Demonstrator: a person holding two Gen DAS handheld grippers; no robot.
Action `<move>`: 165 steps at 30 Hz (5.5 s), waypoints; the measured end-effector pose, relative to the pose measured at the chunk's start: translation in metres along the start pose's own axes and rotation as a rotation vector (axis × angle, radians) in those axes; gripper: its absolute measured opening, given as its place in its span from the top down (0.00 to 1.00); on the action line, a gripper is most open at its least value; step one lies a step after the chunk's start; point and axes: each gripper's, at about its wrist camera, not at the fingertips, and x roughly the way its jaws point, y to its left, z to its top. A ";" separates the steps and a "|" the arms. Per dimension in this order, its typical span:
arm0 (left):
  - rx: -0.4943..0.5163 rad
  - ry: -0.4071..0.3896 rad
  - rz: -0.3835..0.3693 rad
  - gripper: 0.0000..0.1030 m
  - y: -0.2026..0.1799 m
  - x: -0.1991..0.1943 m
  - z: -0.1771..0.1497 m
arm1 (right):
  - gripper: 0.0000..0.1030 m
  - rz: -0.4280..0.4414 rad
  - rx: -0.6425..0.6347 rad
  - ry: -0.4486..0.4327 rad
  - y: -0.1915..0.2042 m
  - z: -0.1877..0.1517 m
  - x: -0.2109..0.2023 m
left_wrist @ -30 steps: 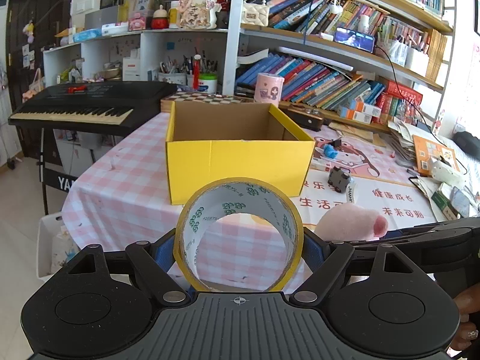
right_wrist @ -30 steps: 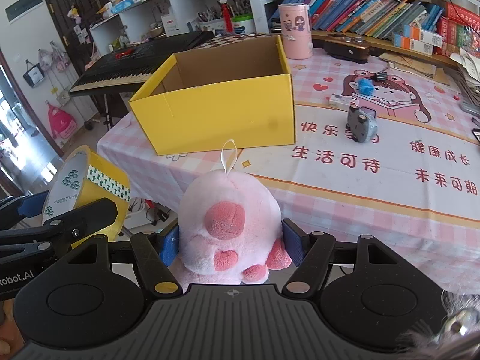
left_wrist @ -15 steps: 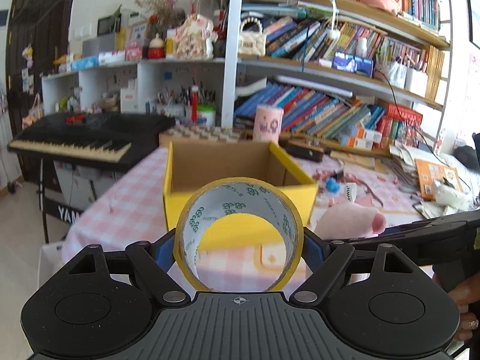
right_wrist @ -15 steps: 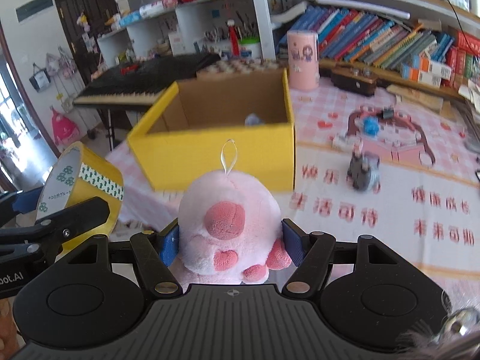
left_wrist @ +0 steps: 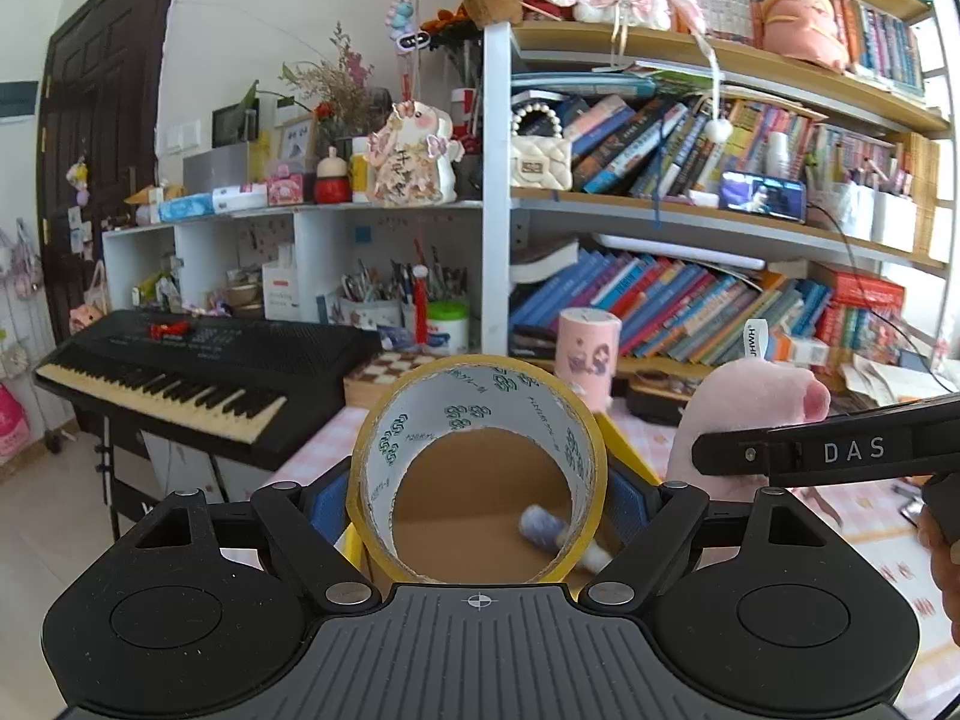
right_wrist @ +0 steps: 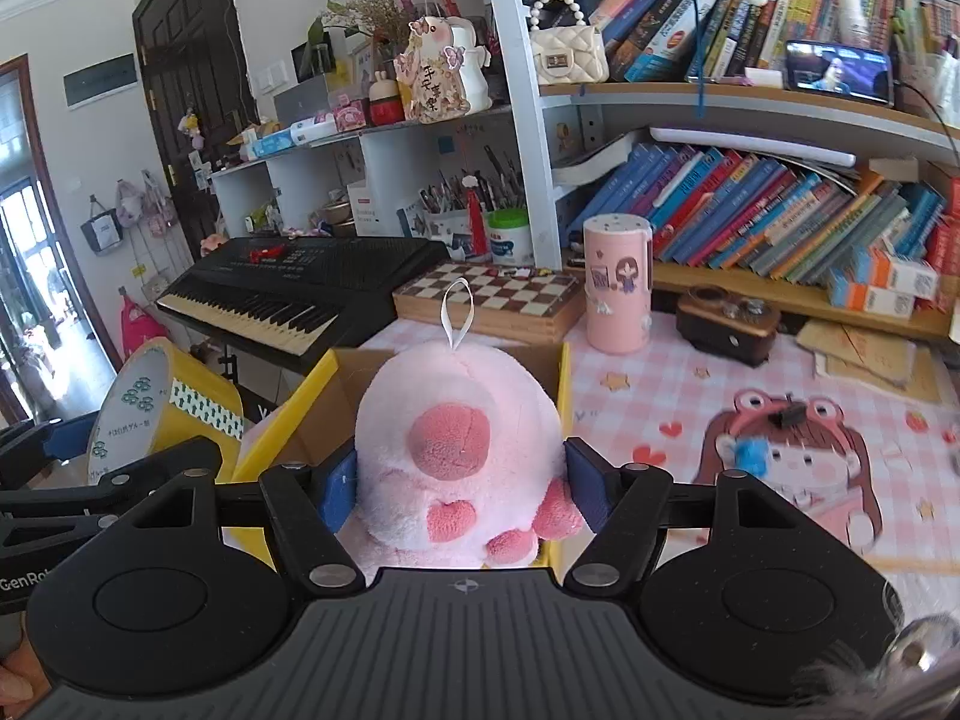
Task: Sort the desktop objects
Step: 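Carry the tape roll and plush pig over the yellow box with both tools, then open the left tool to drop the tape roll while the right tool drops the pig, then move both tools back toward the grey toy car and blue bag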
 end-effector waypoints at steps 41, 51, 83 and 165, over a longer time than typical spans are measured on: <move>0.124 0.319 0.168 0.18 -0.029 0.133 -0.037 | 0.29 0.292 -0.522 0.452 0.043 0.014 0.251; 0.091 0.251 0.199 0.16 -0.022 0.110 -0.021 | 0.13 0.340 -0.338 0.349 0.031 0.041 0.240; -0.058 0.071 0.186 0.04 0.001 0.014 -0.009 | 0.12 -0.024 -0.077 -0.065 0.000 -0.011 0.021; 0.034 0.335 -0.124 0.04 -0.118 0.010 -0.074 | 0.11 -0.426 0.171 0.202 -0.093 -0.134 -0.068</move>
